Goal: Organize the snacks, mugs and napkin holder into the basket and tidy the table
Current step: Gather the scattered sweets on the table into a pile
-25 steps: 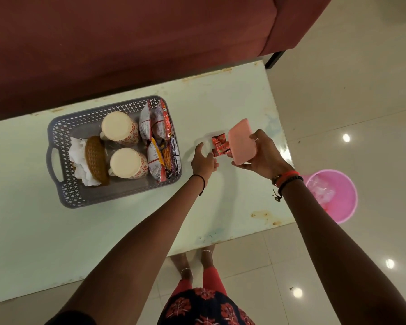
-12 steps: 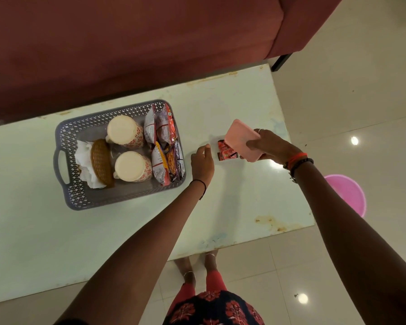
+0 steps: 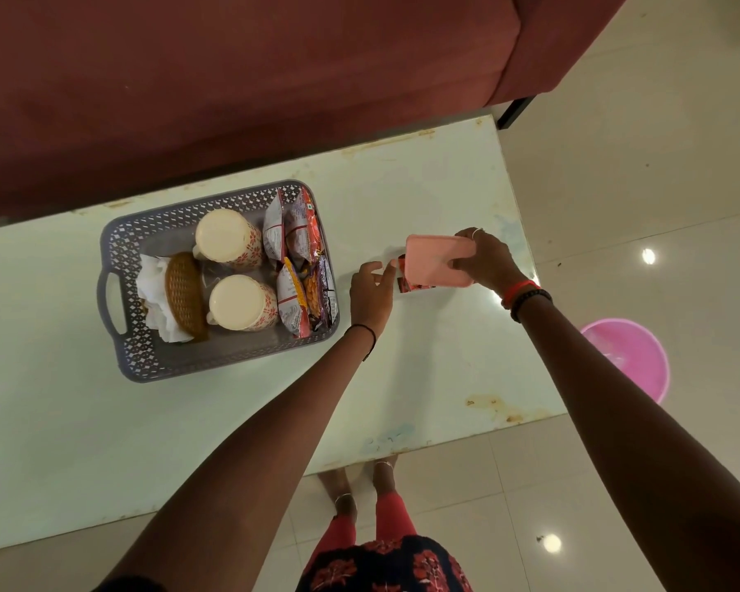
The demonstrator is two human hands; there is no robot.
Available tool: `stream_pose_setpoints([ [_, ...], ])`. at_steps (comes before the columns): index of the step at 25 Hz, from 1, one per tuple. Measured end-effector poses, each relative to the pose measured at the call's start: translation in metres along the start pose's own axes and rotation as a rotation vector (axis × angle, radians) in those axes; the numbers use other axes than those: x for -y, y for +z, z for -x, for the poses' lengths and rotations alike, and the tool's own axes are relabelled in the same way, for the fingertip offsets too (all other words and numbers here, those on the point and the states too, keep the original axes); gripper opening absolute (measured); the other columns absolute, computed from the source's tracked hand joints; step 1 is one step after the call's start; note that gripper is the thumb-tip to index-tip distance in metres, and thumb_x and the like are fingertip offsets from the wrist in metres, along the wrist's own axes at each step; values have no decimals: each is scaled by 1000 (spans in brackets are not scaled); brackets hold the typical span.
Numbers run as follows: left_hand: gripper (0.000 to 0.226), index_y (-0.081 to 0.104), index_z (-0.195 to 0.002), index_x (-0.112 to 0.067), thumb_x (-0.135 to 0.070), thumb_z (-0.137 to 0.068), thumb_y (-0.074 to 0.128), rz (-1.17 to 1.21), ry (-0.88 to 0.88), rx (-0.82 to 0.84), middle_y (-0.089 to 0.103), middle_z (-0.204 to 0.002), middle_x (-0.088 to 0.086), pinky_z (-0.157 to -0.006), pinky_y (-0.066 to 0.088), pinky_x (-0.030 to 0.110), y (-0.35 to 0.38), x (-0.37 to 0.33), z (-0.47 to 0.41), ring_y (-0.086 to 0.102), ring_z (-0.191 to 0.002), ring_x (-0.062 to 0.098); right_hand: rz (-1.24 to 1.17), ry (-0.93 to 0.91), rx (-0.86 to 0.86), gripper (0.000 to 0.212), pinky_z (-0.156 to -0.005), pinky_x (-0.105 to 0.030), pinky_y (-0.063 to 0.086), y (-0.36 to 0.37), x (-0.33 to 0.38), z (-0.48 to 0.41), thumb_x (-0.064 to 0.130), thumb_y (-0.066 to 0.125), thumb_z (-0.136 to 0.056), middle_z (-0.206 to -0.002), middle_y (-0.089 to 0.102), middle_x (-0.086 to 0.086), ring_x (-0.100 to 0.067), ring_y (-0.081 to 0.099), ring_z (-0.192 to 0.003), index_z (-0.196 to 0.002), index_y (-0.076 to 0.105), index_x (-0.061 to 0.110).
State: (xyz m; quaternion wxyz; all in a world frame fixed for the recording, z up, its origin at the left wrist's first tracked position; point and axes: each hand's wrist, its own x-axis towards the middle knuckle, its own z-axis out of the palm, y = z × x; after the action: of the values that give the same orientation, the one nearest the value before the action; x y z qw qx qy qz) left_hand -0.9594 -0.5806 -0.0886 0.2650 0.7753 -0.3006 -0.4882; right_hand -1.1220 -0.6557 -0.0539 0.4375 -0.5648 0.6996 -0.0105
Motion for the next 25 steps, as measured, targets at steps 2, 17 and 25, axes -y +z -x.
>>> stream_pose_setpoints([
  [2, 43, 56, -119, -7, -37, -89, 58, -7, 14, 2, 62, -117, 16, -79, 38, 22, 0, 1, -1, 54, -92, 15, 19, 3, 32, 58, -98, -35, 44, 6, -1, -2, 7, 64, -84, -134, 53, -17, -31, 49, -125, -138, 43, 7],
  [17, 42, 55, -126, -5, -3, -84, 60, -98, 48, 68, 61, -119, 17, -87, 43, 25, -7, -4, 0, 59, -108, 30, 312, -145, 158, 64, -110, -40, 36, 21, 13, -4, 6, 53, -91, -142, 45, -18, -33, 39, -133, -149, 28, 16],
  [25, 62, 19, -148, -8, -4, -93, 47, -750, 551, 103, 21, -155, 13, -114, 30, 32, -6, -8, 12, 27, -142, 26, 355, -116, 127, 61, -100, -40, 42, 26, 15, -3, 10, 51, -93, -135, 46, -21, -36, 49, -122, -148, 28, 21],
])
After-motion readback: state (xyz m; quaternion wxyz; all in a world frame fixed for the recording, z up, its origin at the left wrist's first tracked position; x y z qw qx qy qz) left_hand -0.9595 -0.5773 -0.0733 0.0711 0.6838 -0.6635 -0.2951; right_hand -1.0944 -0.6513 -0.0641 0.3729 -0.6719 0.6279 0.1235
